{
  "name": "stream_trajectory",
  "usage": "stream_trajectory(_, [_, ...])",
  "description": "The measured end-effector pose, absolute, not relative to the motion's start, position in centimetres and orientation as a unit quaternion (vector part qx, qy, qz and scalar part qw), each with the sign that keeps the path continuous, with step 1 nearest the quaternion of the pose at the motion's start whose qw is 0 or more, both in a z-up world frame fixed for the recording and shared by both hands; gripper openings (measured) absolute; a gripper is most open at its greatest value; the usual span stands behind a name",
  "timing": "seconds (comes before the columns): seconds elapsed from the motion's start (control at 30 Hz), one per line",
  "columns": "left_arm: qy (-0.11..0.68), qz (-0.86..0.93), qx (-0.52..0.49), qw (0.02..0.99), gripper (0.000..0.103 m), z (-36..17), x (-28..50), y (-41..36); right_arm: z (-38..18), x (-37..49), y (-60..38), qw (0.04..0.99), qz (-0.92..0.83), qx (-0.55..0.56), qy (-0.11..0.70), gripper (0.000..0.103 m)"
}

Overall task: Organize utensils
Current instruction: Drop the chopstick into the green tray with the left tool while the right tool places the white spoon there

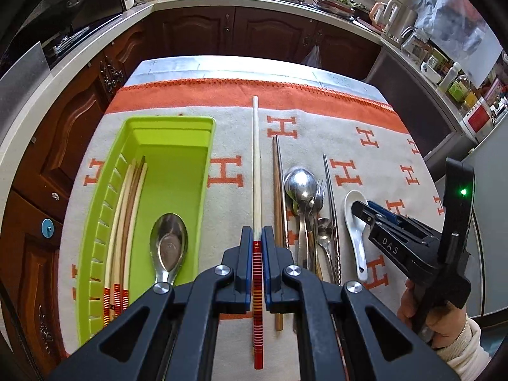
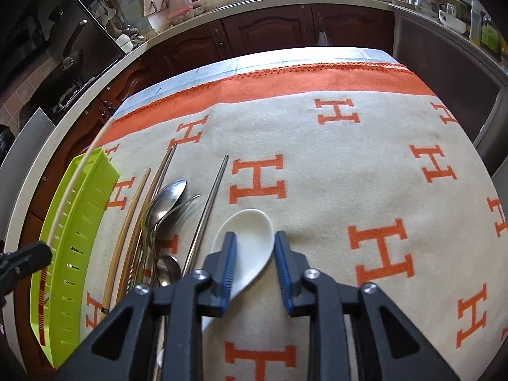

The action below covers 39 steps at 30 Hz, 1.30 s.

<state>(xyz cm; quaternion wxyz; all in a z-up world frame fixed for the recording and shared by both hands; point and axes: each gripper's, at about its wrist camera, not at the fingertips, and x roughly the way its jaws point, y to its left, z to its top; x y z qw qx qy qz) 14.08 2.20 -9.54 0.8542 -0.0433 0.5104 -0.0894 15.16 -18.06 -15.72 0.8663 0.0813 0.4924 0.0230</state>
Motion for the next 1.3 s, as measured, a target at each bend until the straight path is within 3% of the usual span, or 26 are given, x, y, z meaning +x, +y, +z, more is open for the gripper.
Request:
stream_trajectory(0.37, [0.497,-0.039,-0.043,0.866,0.003,-8.4,12.3,6.9,-14.0,13.6,-18.9,0.864,0.040,0.142,0.481,0.002])
stream_trajectory(0.97, [0.514,-0.024,-0.026,0.857,0.004,-13.3,12.9,10.5,-6.1,11.2,-15.4,0.897,0.074,0.128,0.417,0.002])
stream_trajectory(1.2, [0.500,-0.029,-0.043,0.864,0.027,-12.3,12.1,12.0,-4.5,12.2,-11.0,0.890,0.120,0.118,0.423,0.002])
stream_trajectory(1.3, [0.483,-0.024,-0.047,0.874,0.031,-10.9,11.3,13.0,-4.4,13.0,-8.3,0.887,0.139,0.105,0.429,0.002])
